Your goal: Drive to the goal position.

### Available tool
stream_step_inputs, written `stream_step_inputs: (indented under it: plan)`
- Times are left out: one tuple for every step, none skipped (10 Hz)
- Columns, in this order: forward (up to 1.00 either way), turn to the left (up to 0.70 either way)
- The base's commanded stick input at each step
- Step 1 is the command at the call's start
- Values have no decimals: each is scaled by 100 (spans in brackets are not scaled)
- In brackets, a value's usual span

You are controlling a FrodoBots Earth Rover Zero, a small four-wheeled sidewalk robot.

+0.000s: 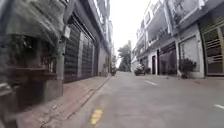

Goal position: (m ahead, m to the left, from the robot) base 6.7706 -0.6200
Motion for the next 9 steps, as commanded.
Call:
stream_step_inputs:
  plan:
    - [48, -48]
    - [48, -36]
    - [48, 0]
    - [48, 0]
    - [48, 0]
    - [48, 0]
    - [48, 0]
    - [48, 0]
    - [49, 0]
